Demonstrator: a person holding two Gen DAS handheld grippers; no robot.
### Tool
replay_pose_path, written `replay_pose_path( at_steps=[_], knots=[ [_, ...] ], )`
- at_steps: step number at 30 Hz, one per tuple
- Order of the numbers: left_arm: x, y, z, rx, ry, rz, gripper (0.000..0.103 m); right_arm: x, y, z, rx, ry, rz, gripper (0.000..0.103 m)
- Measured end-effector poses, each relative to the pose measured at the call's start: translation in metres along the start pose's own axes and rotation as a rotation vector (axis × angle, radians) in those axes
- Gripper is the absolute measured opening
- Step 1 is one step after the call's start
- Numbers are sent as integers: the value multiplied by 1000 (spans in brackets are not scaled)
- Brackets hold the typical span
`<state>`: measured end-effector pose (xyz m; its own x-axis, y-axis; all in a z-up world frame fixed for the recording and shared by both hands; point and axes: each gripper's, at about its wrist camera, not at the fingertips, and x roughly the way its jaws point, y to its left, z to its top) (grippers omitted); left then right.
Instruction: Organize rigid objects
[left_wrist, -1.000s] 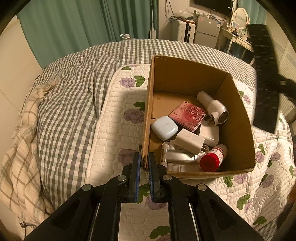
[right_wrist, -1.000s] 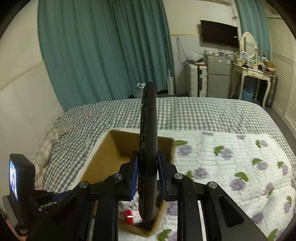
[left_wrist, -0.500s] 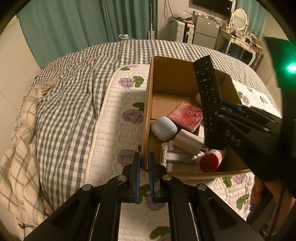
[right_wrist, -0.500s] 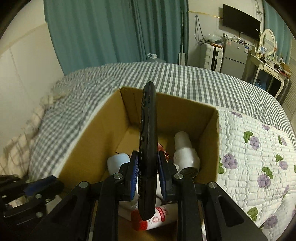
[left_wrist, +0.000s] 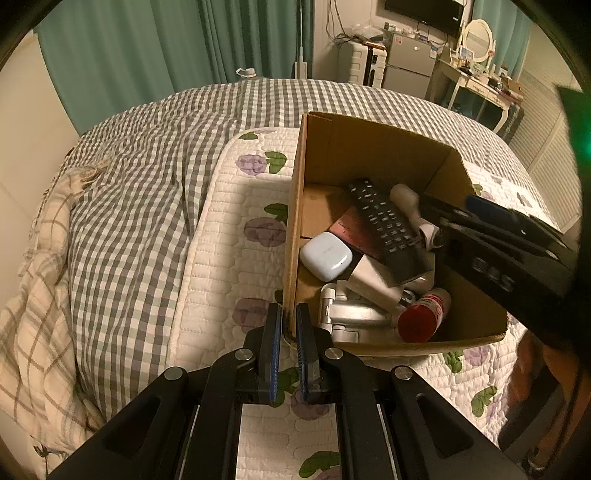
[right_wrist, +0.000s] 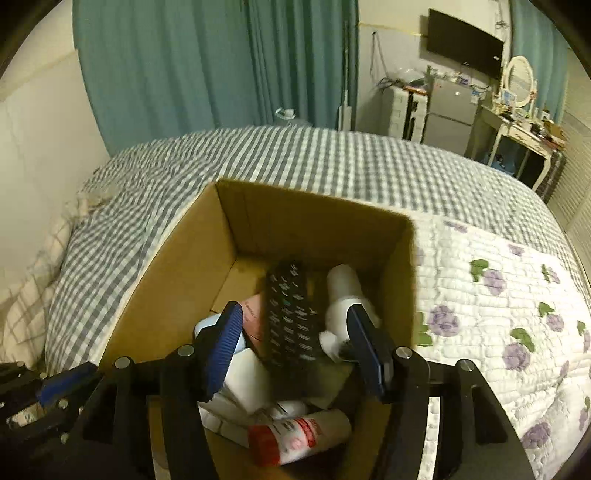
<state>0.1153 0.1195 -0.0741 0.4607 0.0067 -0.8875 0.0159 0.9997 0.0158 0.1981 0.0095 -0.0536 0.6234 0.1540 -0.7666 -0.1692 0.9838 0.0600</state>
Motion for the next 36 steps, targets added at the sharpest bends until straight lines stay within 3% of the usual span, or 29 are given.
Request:
replay_pose_path(
  at_steps=[7, 10, 13, 19, 22, 26, 29, 30, 32, 36],
  knots=[
    [-5, 5, 1, -14, 1, -4, 7, -25, -24, -21, 58, -23, -14, 59],
    [-24, 4, 3, -14, -37, 15, 7, -40, -33, -26, 84, -38, -22, 59],
    [-53, 0, 6, -4, -95, 9, 7, -65, -43, -27, 101, -73, -31, 59],
    [-124, -22, 2, 41, -289, -14, 9, -139, -55, -25, 106, -196, -74, 60],
    [-145, -32, -8, 48, -376, -31, 13, -180, -59, -32, 105, -278, -102, 70],
    [-165, -40, -29, 33, -497, -54, 57, -223, -63, -50, 110, -381, -139, 82],
    [-173, -49, -46, 43, -564, -40, 59, -244, -68, -69, 130, -465, -142, 98],
    [-173, -52, -51, 43, -579, -40, 64, -250, -69, -77, 134, -501, -140, 101],
    [-172, -56, -62, 19, -600, -38, 78, -255, -70, -86, 128, -534, -142, 103],
    [-165, -63, -84, 2, -628, -28, 79, -252, -68, -104, 85, -542, -155, 103]
  ],
)
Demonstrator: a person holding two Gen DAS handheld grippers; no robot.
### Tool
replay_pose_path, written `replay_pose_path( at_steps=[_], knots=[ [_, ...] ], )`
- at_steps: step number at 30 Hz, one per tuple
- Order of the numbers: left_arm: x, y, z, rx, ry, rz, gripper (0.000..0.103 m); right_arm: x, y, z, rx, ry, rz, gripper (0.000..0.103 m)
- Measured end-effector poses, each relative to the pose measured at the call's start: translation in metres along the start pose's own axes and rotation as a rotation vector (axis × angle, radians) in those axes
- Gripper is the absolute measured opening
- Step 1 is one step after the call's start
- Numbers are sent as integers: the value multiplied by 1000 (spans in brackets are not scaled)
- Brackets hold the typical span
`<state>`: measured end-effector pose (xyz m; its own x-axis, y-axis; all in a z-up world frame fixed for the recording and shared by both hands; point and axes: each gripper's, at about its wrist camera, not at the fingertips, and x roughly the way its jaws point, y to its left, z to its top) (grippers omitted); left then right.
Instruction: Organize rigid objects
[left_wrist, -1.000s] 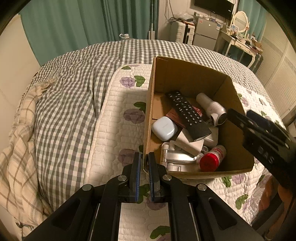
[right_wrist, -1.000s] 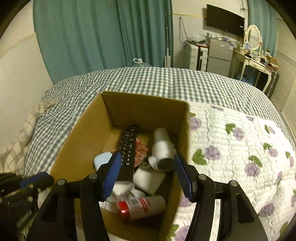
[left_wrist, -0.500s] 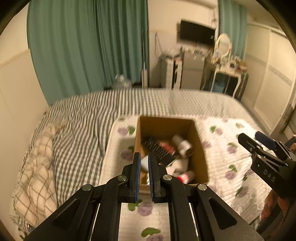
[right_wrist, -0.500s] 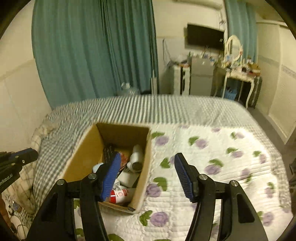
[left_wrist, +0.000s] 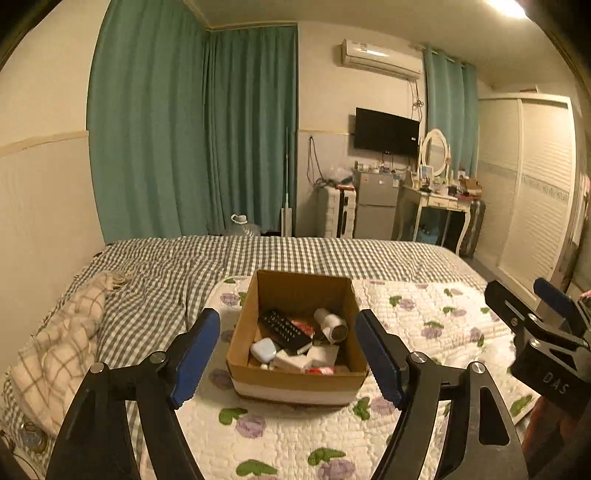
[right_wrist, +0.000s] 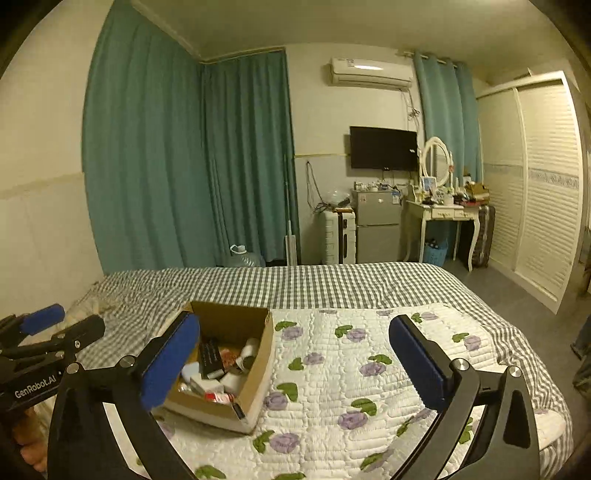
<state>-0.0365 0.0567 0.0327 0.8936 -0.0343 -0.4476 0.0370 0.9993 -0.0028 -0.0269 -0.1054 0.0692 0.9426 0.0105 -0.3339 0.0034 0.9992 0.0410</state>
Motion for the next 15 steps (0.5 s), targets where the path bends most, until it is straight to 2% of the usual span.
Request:
replay_pose_path(
  at_steps=[3, 8, 15],
  knots=[
    [-4, -5, -11, 31, -6, 45, 79, 2, -4, -11, 9, 22, 3, 103],
    [-11, -5, -15, 8, -13, 51, 81, 5, -8, -23, 27, 53, 11, 103],
    [-11, -13, -19, 47, -12, 85, 82, 8, -9, -24, 35, 55, 16, 103]
  ],
)
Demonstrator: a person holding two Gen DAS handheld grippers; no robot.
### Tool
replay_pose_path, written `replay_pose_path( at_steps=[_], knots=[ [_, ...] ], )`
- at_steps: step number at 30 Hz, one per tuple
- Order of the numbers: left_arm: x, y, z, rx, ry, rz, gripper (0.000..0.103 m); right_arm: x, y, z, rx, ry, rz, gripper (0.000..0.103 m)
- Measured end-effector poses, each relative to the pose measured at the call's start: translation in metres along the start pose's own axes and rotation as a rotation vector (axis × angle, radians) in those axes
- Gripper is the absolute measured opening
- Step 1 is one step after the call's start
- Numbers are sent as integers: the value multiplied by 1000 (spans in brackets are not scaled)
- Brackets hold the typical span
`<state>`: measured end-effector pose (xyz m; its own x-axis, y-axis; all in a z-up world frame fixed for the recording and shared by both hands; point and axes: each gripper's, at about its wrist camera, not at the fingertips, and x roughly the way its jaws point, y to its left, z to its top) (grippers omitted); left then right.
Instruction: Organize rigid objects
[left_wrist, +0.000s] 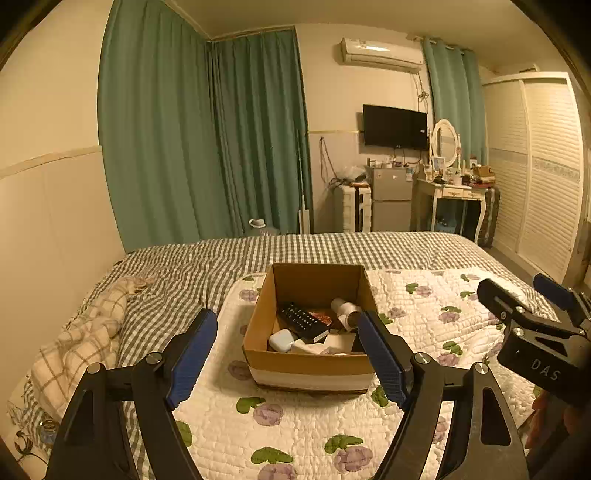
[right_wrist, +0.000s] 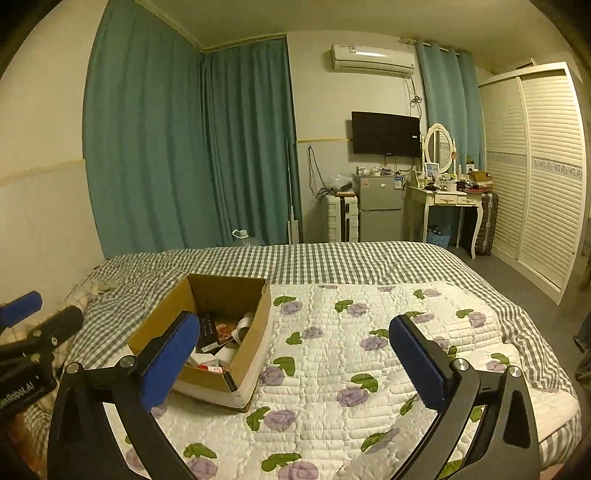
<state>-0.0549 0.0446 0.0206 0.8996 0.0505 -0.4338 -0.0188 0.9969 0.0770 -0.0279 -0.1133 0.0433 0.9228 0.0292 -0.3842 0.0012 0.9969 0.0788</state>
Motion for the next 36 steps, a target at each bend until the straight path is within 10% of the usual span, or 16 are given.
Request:
replay_pose_path(
  at_steps=[36],
  knots=[
    [7, -4, -4, -4, 30, -20, 82, 6, 1, -4, -2, 20, 2, 103]
  ],
)
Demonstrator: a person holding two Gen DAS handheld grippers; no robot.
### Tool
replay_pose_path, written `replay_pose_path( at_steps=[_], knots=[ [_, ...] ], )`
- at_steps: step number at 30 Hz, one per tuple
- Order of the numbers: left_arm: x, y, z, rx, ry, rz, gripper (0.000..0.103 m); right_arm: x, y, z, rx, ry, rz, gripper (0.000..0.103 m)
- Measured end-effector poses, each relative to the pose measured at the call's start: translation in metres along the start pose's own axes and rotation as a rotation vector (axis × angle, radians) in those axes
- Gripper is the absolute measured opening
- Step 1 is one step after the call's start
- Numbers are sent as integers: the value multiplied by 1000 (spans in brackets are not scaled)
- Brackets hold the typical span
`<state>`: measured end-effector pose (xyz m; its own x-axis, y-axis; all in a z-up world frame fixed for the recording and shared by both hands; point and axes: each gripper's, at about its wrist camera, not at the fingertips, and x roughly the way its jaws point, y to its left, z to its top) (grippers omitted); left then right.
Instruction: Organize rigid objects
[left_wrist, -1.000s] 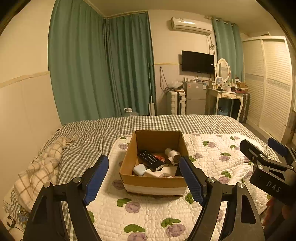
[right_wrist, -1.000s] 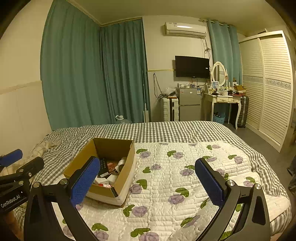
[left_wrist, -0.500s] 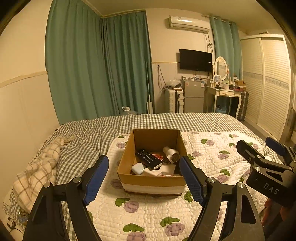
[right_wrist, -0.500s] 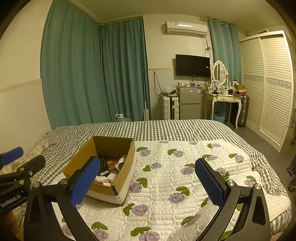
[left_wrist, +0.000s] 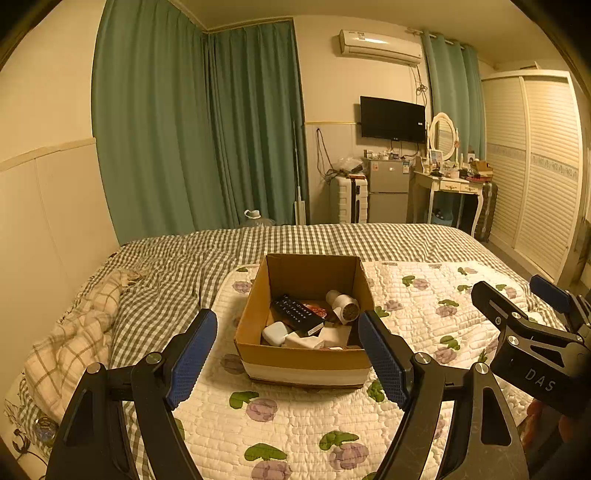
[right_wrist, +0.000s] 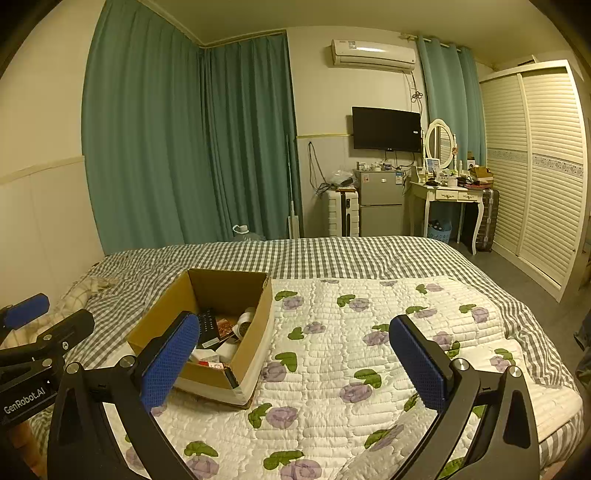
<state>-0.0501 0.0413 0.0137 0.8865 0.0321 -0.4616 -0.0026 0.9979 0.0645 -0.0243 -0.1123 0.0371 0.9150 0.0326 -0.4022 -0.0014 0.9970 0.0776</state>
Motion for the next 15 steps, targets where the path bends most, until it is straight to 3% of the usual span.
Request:
replay_pose_path(
  at_steps=[15],
  knots=[
    [-1, 1, 0, -4, 1, 0, 82, 1, 0, -1, 0, 1, -2, 103]
  ],
)
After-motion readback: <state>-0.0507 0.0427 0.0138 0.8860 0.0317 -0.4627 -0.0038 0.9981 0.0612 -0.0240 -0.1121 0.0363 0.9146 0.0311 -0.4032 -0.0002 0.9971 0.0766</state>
